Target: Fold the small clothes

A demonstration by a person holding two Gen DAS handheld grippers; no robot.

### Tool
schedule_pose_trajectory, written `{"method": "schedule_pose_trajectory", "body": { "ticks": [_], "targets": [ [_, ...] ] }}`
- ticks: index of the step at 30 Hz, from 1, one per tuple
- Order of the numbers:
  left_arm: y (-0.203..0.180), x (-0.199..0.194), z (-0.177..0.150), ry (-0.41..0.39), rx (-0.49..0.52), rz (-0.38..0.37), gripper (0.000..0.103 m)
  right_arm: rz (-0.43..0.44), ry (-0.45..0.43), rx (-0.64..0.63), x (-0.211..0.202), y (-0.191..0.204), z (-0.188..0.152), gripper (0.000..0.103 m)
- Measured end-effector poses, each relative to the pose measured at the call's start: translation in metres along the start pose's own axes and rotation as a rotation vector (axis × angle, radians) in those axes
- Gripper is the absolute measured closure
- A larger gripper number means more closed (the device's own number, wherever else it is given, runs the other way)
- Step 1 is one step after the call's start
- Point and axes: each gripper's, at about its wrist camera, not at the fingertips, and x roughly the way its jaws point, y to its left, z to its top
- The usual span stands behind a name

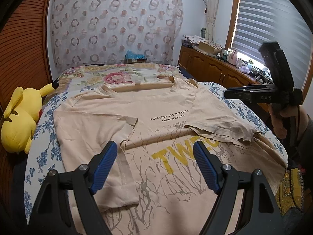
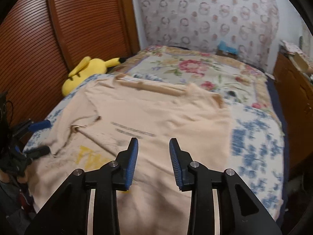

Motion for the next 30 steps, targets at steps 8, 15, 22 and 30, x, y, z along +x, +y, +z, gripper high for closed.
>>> {"method": "schedule_pose_trajectory", "body": {
  "ticks": [8, 15, 22, 30],
  "targets": [
    [0.026, 0.004, 0.011, 0.002, 0.004, 0.051, 0.022, -0.082, 0.049, 0.032, 0.014, -0.048, -0.021, 0.053],
    [0.075, 0.023, 0.025, 0.039, 0.012, 0.16, 0.022, -0.103, 0.068, 0.054, 0.04, -0.083, -0.019, 0.053],
    [0.121, 0.054, 0.035, 0.116, 0.009, 0.172, 0.022, -0.098, 0.072, 0.081, 0.056, -0.111, -0.011, 0.05],
    [0.161, 0.084, 0.042, 0.171, -0.028, 0.19, 0.022, -0.068, 0.083, 0.075, 0.078, -0.122, 0.01, 0.048]
  ]
}}
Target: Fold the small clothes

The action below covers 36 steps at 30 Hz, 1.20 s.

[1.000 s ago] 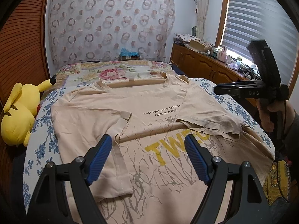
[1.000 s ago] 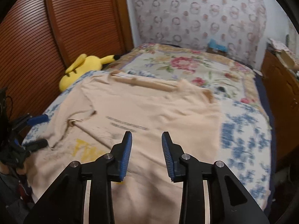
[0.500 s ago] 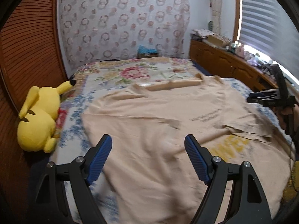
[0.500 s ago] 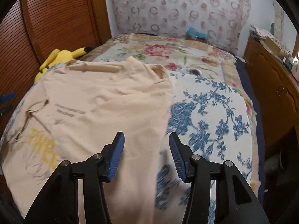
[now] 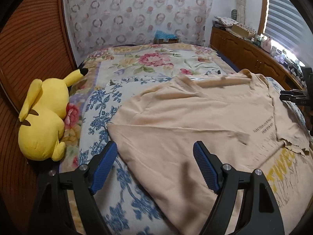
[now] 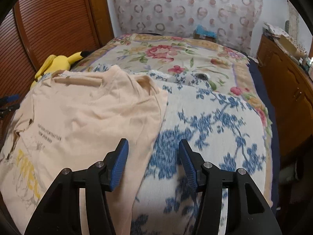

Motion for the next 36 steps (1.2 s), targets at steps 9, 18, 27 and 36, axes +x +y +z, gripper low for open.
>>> {"method": "schedule_pose_trajectory", "body": {
  "ticks": [9, 18, 27, 36],
  "targets": [
    [0.023, 0.015, 0.004, 0.025, -0.033, 0.008, 0.022, -0.005, 0.02, -0.062, 0.019, 0.007, 0.012, 0.048],
    [0.039, 0.028, 0.007, 0.057, -0.05, 0.02, 0.022, -0.016, -0.016, -0.087, 0.029, 0.012, 0.016, 0.043],
    [0.047, 0.037, 0.021, 0.064, -0.041, -0.001, 0.049, -0.016, -0.015, -0.088, 0.031, 0.014, 0.017, 0.042],
    [0.034, 0.039, 0.03, 0.088, -0.009, -0.073, 0.099, -0.014, -0.013, -0.093, 0.031, 0.013, 0.018, 0.041]
  ]
}}
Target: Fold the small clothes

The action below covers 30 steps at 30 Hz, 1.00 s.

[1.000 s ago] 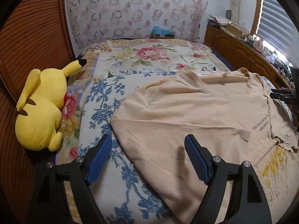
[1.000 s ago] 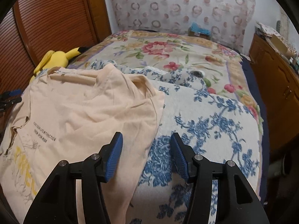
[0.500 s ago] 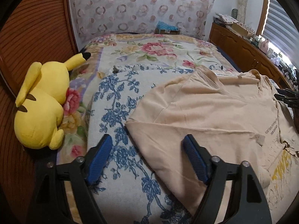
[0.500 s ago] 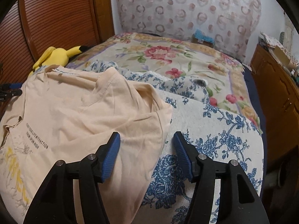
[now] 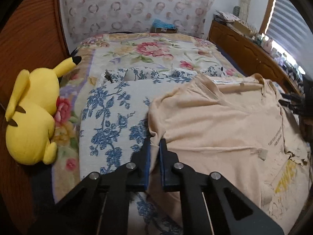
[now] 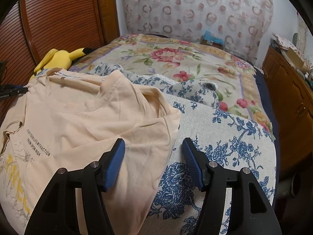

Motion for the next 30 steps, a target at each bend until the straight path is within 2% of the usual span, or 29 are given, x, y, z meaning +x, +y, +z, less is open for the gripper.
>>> {"method": "schedule_pose_trajectory", "body": {
  "ticks": [1, 3, 5, 6, 8, 11, 18, 26, 30],
  "targets": [
    [-0.006, -0.003, 0.001, -0.011, 0.015, -0.009, 0.099, 0.003, 0.0, -0.003, 0.0, 0.001, 0.0, 0.041],
    [-0.014, -0.01, 0.003, -0.033, 0.024, -0.027, 0.1, 0.039, 0.005, -0.019, 0.001, 0.004, 0.001, 0.059],
    [-0.024, -0.02, 0.005, -0.062, 0.035, -0.049, 0.1, 0.055, 0.017, -0.024, 0.001, 0.009, 0.004, 0.099],
    [-0.027, -0.023, 0.006, -0.068, 0.038, -0.055, 0.1, 0.074, 0.021, -0.018, 0.001, 0.011, 0.005, 0.099],
    [-0.035, -0.034, 0.005, -0.09, 0.049, -0.07, 0.1, 0.032, -0.003, -0.001, -0.003, 0.015, 0.004, 0.1],
    [-0.048, -0.056, 0.0, -0.129, 0.065, -0.09, 0.1, 0.039, -0.058, 0.033, -0.021, 0.018, 0.003, 0.1],
    [-0.073, -0.112, -0.031, -0.201, 0.102, -0.135, 0.1, 0.089, -0.185, 0.038, -0.096, 0.037, -0.005, 0.1],
    [-0.093, -0.165, -0.097, -0.246, 0.106, -0.172, 0.1, 0.103, -0.208, 0.039, -0.168, 0.063, -0.067, 0.1],
    [-0.091, -0.193, -0.141, -0.272, 0.078, -0.145, 0.1, 0.099, -0.199, 0.044, -0.197, 0.075, -0.109, 0.1]
  ]
}}
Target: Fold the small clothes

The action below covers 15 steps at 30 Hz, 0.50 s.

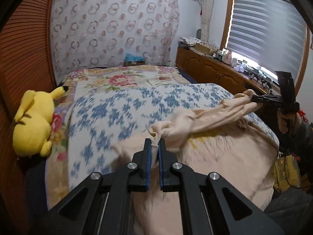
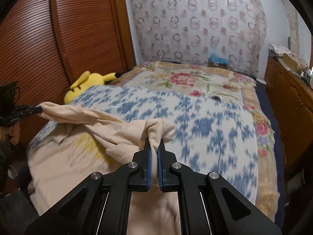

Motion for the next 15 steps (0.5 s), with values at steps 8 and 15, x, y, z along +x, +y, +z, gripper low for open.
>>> {"method": "schedule_pose_trajectory", "body": {
  "ticks": [8, 15],
  "targets": [
    [-0.002, -0.045, -0.057, 0.005, -0.069, 0.021, 0.1, 0.044, 0.063, 0.076, -0.033, 0.014, -0.071, 0.1],
    [-0.003, -0.077, -0.066, -0.042, -0.104, 0.034, 0.1, 0.042, 0.072, 0.086, -0.061, 0.02, -0.087, 0.1]
  ]
}}
